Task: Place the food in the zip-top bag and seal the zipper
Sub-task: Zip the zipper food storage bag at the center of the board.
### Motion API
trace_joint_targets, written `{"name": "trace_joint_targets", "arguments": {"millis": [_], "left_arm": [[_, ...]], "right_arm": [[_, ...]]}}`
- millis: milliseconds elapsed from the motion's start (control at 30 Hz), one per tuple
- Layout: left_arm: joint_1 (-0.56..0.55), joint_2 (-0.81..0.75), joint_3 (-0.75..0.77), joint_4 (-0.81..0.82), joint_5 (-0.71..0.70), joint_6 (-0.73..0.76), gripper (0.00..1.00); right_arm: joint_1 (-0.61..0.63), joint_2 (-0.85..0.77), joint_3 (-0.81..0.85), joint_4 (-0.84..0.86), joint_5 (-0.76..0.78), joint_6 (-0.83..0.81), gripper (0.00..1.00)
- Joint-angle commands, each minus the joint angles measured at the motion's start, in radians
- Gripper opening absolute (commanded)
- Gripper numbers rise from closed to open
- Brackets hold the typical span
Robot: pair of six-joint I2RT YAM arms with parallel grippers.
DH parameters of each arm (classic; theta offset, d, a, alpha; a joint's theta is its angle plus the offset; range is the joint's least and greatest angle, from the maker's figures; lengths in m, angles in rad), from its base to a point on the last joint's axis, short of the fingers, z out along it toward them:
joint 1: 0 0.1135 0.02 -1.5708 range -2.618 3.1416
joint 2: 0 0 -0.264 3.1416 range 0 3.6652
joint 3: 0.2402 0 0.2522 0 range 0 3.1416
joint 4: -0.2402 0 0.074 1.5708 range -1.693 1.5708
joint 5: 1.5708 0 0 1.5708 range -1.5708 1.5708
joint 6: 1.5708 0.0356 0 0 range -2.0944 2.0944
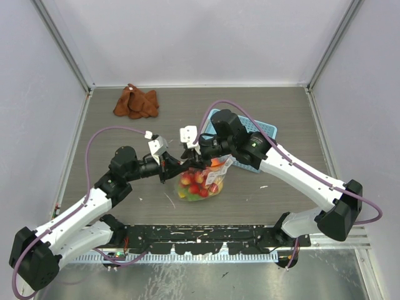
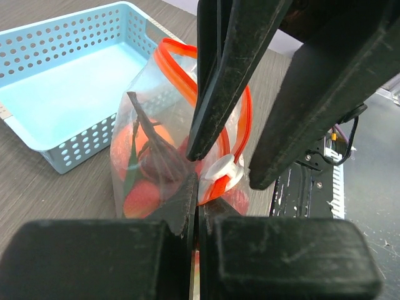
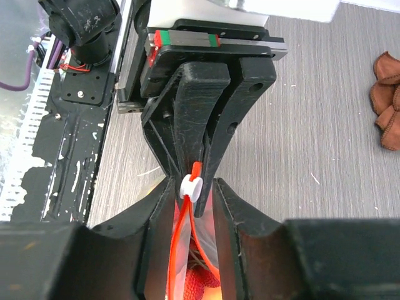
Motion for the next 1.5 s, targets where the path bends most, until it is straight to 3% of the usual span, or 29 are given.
{"name": "trace_joint_targets", "arguments": {"millis": [0, 433, 933, 1100, 1267, 1367, 1467], "left_arm": [[-0.005, -0.029, 0.051, 0.045, -0.003, 0.001, 0.0], [-0.005, -0.033, 0.056, 0.041, -0.009, -0.008, 0.0], [-0.005, -0.043, 0.053, 0.042, -0.011, -0.009, 0.0], [-0.006, -0.036, 0.063, 0.035, -0.011, -0.007, 0.16], [-0.006, -0.027, 0.07, 0.037, -0.007, 0.015, 0.22], [-0.006, -0.008, 0.078, 0.038, 0.019, 0.019, 0.17], [-0.009, 0.012, 0.093, 0.04, 0.044, 0.019, 0.0]], "right_arm": [[0.006, -0.003, 0.016, 0.056, 0.043, 0.012, 0.34], [0.025, 0.001, 0.007, 0.05, 0.062, 0.017, 0.37], [0.026, -0.005, 0.003, 0.005, 0.15, 0.024, 0.08], [0.026, -0.007, 0.028, -0.01, 0.11, 0.035, 0.03], [0.026, -0.015, 0.035, -0.016, 0.096, 0.036, 0.03], [0.026, -0.017, 0.038, -0.016, 0.092, 0.039, 0.03], [0.026, -0.014, 0.041, -0.018, 0.089, 0.04, 0.03]]}}
